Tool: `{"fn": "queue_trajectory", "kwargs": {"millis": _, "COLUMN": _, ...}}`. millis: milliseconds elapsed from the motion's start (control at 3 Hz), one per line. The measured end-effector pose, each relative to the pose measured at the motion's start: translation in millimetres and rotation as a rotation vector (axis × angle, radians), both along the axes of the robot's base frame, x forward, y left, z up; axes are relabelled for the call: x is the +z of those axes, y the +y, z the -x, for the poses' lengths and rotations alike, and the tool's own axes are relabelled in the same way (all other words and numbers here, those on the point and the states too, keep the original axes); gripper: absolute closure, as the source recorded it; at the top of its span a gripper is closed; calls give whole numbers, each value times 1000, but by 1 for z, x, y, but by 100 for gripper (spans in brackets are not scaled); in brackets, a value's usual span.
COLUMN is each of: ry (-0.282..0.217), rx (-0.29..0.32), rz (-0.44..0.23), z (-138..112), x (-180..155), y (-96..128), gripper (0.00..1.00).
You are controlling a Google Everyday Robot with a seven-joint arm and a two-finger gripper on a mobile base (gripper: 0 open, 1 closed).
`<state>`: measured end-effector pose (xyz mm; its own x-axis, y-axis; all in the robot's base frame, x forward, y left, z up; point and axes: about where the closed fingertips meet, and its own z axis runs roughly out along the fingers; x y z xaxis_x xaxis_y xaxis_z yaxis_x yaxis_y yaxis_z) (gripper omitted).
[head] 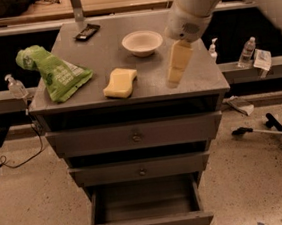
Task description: Place sponge into bottom drawer
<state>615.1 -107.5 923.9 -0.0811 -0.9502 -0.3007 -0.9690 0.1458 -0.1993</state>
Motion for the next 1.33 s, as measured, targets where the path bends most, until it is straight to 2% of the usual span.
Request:
{"fn": "queue_trajectory", "kwargs": {"millis": 333, "ry": 46, "rx": 0, "rz": -81, "z": -54, "x": -28, "y": 51, "gripper": 0}}
{"fn": "queue_trajectory", "kwargs": {"millis": 667, "ry": 63, "rx": -22, "rz": -128, "z": -86, "x": -43, "y": 88, "gripper": 0}}
{"fn": "queue_trajectory", "kwargs": {"millis": 1000, "ry": 82, "rx": -111, "rz": -108, "z": -103, "x": -75, "y": 108, "gripper": 0}}
{"fn": "queue_trajectory", "kwargs": {"millis": 1333, "ry": 85, "rx": -184, "rz": -65, "z": -104, "x": -99, "y": 119, "gripper": 0}}
